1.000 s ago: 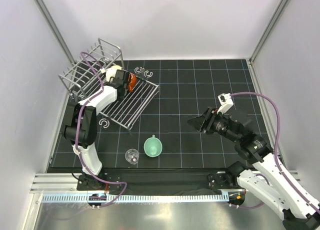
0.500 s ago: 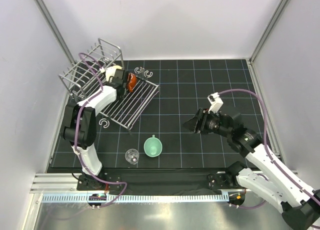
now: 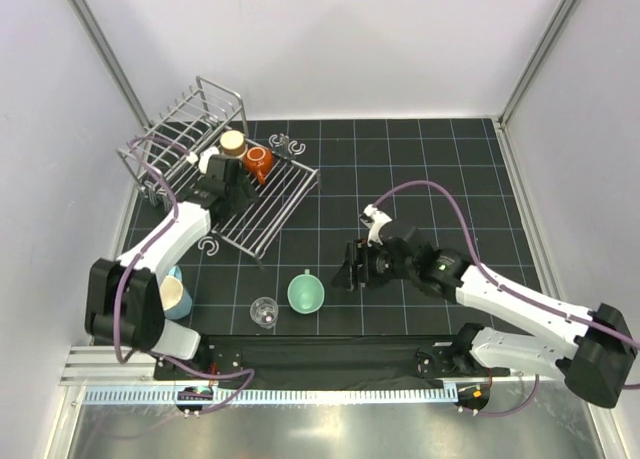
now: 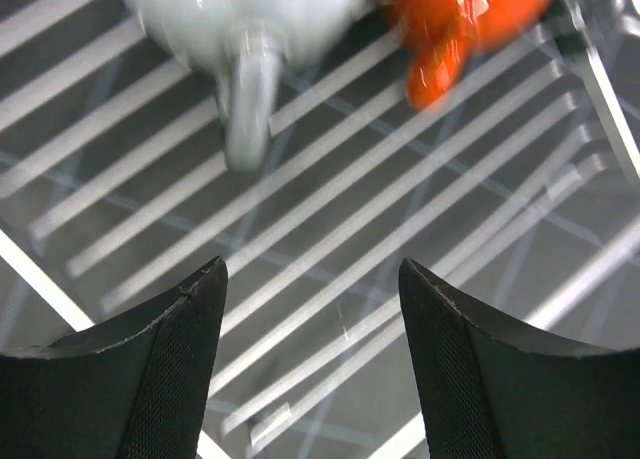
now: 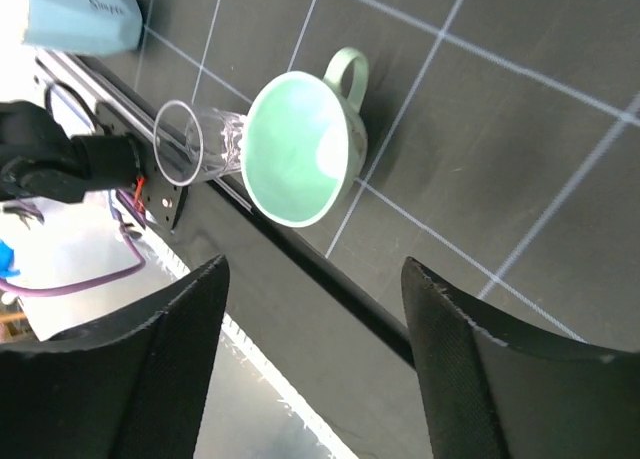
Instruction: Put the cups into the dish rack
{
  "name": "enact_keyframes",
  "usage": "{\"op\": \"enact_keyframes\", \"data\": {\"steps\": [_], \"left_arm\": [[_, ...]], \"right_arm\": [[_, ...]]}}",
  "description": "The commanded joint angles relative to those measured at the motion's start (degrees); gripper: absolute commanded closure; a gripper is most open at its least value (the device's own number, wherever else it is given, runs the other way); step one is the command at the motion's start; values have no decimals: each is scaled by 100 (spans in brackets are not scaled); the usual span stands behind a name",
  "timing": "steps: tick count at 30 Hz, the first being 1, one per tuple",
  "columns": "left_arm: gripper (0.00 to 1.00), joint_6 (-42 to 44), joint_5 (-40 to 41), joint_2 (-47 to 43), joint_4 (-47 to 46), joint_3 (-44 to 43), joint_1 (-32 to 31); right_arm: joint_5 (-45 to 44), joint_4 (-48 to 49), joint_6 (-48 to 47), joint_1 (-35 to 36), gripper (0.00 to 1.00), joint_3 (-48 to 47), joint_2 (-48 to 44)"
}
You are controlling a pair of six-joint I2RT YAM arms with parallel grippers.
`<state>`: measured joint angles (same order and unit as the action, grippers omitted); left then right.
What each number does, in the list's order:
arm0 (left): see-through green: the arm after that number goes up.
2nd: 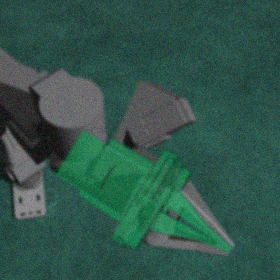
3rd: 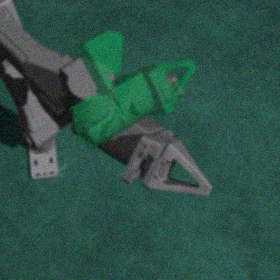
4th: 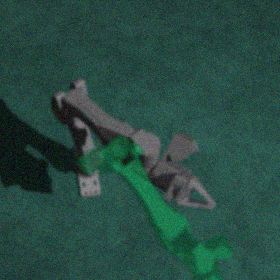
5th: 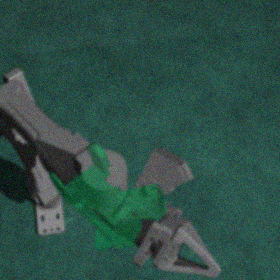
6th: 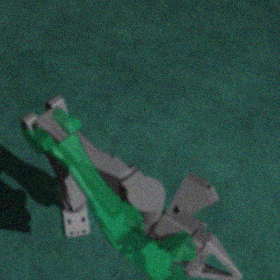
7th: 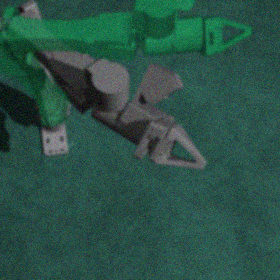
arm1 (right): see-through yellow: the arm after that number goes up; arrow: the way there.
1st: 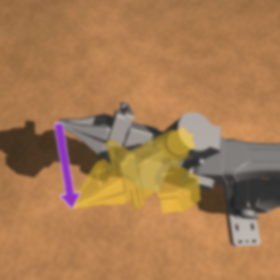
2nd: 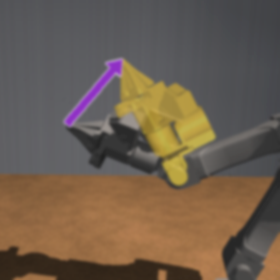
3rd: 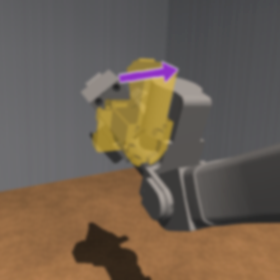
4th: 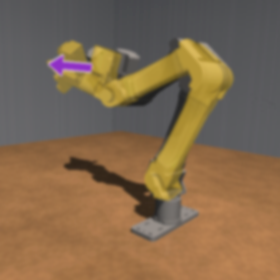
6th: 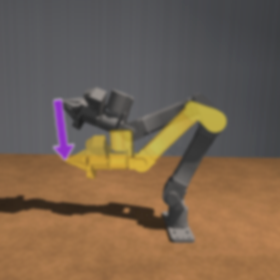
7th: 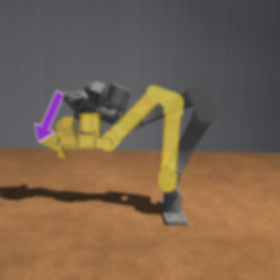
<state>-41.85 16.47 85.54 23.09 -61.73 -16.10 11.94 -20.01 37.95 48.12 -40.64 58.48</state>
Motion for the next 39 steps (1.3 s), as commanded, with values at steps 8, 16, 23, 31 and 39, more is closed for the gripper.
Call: {"op": "enact_keyframes", "data": {"steps": [8, 16, 23, 31, 39], "left_arm": [[30, -772, -2067, -2047, -384, 970, 1], [28, -966, -3071, -2998, -499, 1225, 1], [26, -966, -3061, -3342, -384, 1366, 1], [28, -1036, -3685, -3289, -358, 1243, 1], [30, -948, -3844, -3421, -446, 1374, 1]], "right_arm": [[-473, 779, 230, 724, 28, -593, 1411], [-904, 612, 414, 1041, 32, -954, 2220], [-1045, 630, 546, 1165, 38, -937, 2537], [-1447, 761, 546, 1182, 44, -902, 2818], [-1599, 973, 590, 1182, 57, -1051, 3143]]}}
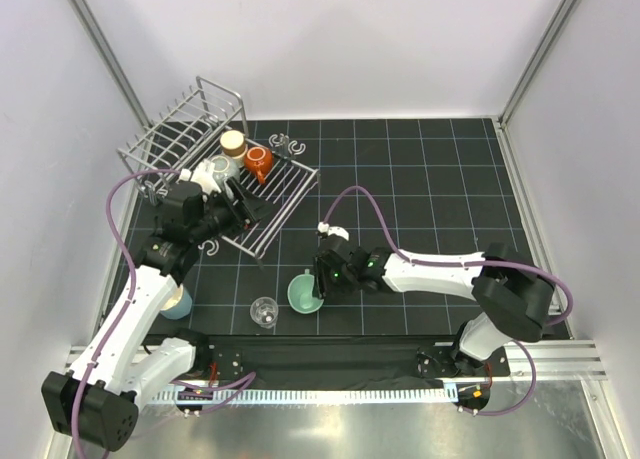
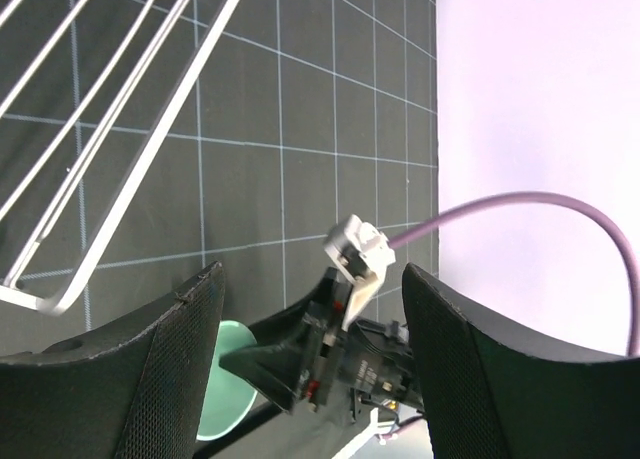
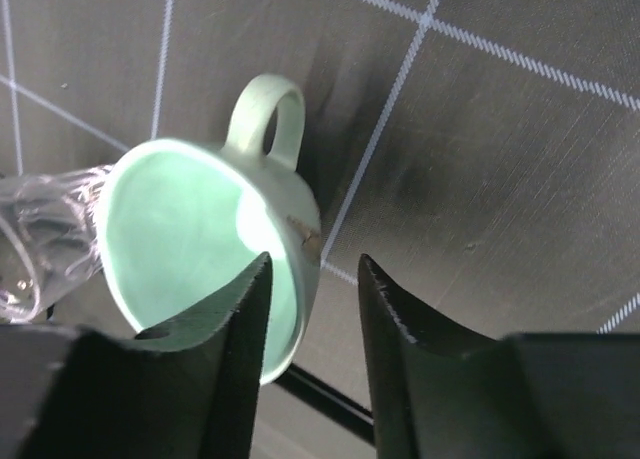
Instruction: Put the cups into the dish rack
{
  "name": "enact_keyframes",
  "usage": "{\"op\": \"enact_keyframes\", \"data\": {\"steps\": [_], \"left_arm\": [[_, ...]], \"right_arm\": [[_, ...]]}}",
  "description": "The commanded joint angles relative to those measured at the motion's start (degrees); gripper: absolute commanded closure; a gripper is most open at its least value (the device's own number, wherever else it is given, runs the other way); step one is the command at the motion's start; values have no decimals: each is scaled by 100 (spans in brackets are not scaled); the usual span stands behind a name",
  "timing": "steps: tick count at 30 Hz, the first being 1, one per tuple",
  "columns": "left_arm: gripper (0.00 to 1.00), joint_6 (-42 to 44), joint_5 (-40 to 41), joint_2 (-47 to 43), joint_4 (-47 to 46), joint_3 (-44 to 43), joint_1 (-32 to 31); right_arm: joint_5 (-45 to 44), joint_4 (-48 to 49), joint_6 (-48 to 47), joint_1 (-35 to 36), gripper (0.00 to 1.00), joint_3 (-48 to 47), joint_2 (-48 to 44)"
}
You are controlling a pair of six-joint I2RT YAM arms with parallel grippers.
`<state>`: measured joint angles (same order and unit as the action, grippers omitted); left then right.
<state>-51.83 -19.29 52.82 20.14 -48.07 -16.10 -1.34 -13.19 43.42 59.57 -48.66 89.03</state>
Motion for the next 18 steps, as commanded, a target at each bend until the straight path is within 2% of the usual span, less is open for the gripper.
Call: {"op": "enact_keyframes", "data": {"steps": [1, 6, 7, 10, 15, 18], "left_arm": [[30, 33, -286, -166, -168, 17, 1], [38, -37, -461, -175, -195, -35, 1], [39, -72, -531, -123, -177, -79, 1], [39, -343, -777, -53, -169, -202, 1], [39, -784, -1568, 97, -195, -439, -7], [39, -855, -1902, 97, -230, -545, 1]], "right_arm": [[-287, 308, 53, 37, 59, -231, 88], [-506, 238, 97, 37, 78, -240, 88], [-542, 186, 36, 37, 84, -275, 88], [-830, -25, -192, 28, 96, -494, 44], [-1815, -877, -834, 37, 96, -995, -376], [-2536, -1080, -1606, 28, 96, -1127, -728]]}}
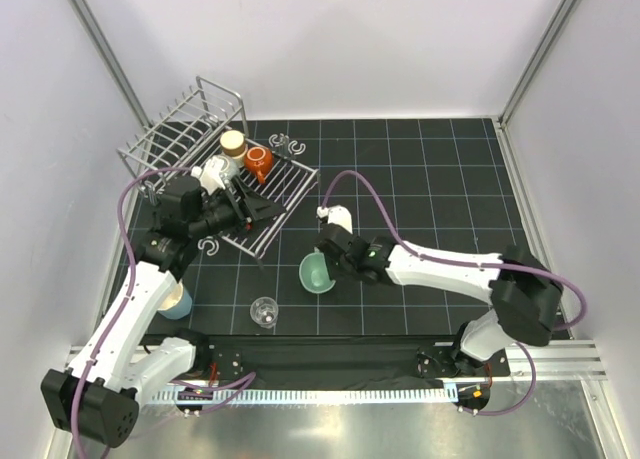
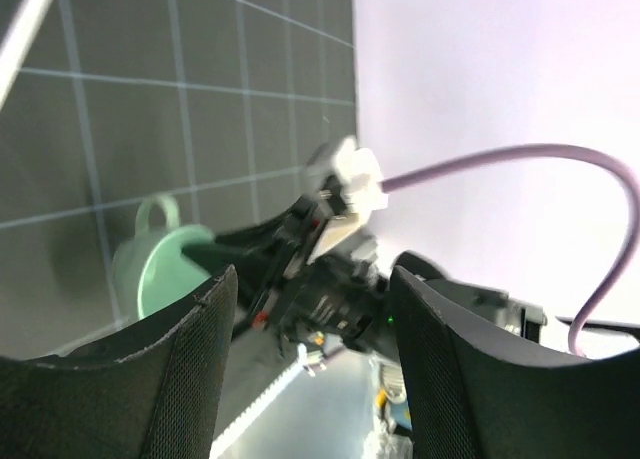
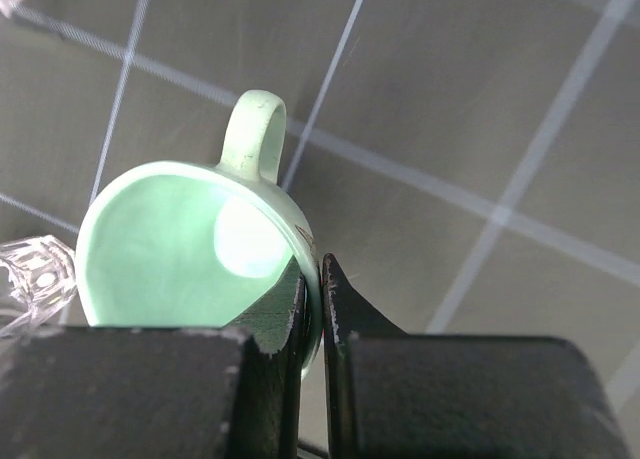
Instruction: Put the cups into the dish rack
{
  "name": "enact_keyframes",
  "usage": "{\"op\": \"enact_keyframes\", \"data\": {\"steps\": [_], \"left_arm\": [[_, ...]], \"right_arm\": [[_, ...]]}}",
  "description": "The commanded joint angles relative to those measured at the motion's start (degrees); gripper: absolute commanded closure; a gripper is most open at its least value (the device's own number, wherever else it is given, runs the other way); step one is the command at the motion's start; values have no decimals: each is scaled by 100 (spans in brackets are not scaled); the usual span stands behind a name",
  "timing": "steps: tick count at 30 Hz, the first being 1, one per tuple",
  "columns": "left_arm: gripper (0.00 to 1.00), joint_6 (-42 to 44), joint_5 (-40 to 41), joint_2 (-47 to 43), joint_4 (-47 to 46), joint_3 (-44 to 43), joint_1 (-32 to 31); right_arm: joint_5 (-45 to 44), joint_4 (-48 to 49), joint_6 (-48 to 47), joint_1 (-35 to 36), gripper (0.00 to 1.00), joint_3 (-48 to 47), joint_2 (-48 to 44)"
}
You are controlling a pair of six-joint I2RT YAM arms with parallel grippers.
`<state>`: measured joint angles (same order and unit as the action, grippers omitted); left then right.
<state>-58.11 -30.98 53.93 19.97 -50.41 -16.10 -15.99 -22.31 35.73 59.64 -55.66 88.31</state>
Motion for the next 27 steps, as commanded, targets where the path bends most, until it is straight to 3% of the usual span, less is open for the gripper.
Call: {"op": "enact_keyframes", "data": {"steps": [1, 5, 10, 21, 27], "left_arm": [[39, -236, -777, -14, -212, -337, 1], [40, -193, -848, -49, -344, -460, -244], [39, -60, -567, 310, -353, -759, -1149], [35, -640, -549, 583, -705, -830, -1843], [30, -1466, -1207, 970, -1108, -637, -2248]], "right_arm": [[-1186, -38, -1118, 30, 96, -411, -971], [-1748, 735, -2515, 30, 96, 54, -1972], [-1575, 2130, -4852, 30, 96, 1170, -3292], [-925, 2168, -7517, 30, 96, 2216, -5515], [-99, 2108, -9107, 22, 96, 2542, -6273]]}}
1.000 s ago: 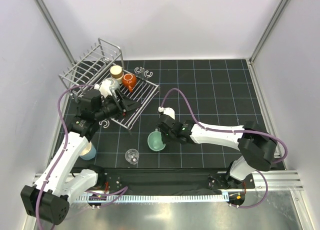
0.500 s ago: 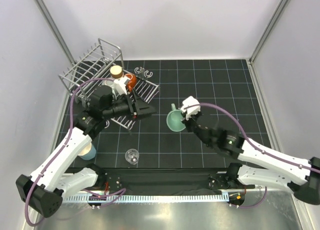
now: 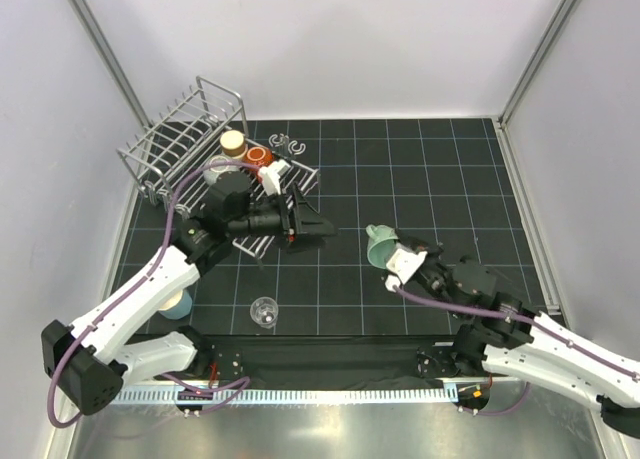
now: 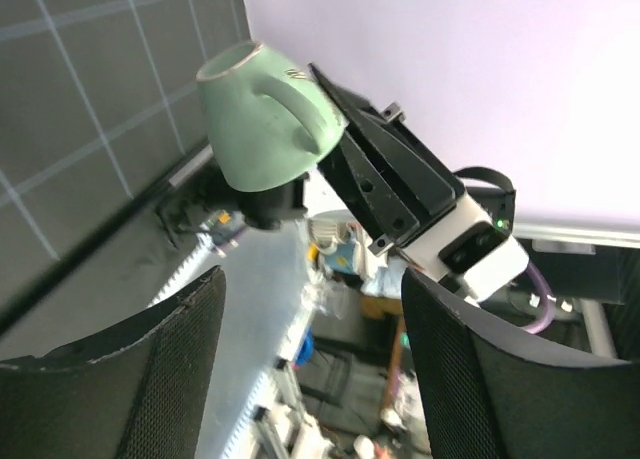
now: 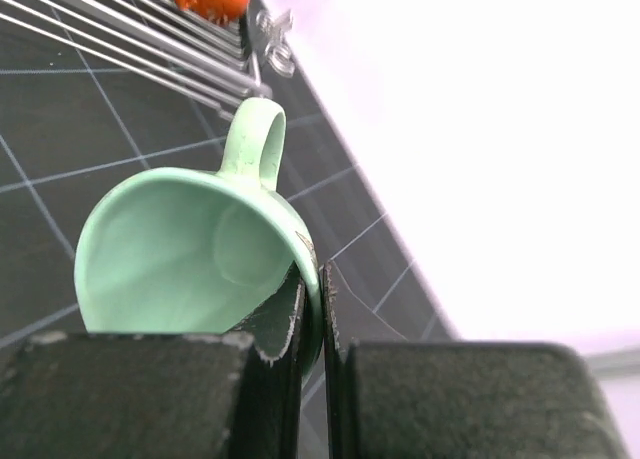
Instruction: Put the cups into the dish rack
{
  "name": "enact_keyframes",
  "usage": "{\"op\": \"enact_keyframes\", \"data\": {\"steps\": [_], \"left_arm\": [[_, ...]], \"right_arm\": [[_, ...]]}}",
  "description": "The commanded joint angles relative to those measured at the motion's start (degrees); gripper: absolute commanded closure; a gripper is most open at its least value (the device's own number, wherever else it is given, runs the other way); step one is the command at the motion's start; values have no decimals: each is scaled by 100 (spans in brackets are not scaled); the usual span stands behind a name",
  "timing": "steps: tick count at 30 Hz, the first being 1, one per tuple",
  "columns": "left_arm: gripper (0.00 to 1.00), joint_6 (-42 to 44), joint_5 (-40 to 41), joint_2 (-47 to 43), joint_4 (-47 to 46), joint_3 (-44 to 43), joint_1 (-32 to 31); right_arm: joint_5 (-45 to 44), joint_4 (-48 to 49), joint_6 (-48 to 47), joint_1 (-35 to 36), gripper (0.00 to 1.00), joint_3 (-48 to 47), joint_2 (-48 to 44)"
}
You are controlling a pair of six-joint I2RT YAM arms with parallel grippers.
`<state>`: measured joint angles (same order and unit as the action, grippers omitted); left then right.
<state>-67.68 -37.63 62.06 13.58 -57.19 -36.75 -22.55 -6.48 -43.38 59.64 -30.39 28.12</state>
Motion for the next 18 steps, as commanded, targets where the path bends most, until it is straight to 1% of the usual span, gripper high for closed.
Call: {"op": "enact_keyframes", "data": {"steps": [1, 3, 7, 8, 10, 11, 12, 14, 15, 18], "left_arm": [[29, -579, -579, 183, -523, 93, -244], [29, -685, -623, 288, -611, 94, -411], [28, -861, -763, 412, -655, 94, -613], [28, -896, -781, 429, -707, 129, -692], [28, -1045, -956, 456, -821, 190, -745], [29, -1159, -1061, 499, -1109, 286, -754], [29, -1464, -1150, 508, -1252, 331, -763], [29, -1764, -1256, 509, -1558, 471, -833], [29, -2027, -1282, 517, -1891, 524, -868], [31, -2590, -1431, 640, -2350, 673, -921]], "right_arm": [[967, 455, -1643, 30, 96, 42, -393], [1269, 280, -1972, 30, 96, 77, -509], [1550, -89, -2245, 30, 96, -98, -667], [1847, -160, -2367, 22, 96, -125, -789], [2130, -196, -2465, 22, 96, -107, -930], [2184, -230, -2483, 22, 96, -151, -975], [2176, -405, -2483, 30, 96, -203, -958], [2438, -643, -2500, 30, 96, -352, -905], [2535, -661, -2587, 30, 96, -353, -931], [2851, -556, -2711, 30, 96, -336, -1036]]}}
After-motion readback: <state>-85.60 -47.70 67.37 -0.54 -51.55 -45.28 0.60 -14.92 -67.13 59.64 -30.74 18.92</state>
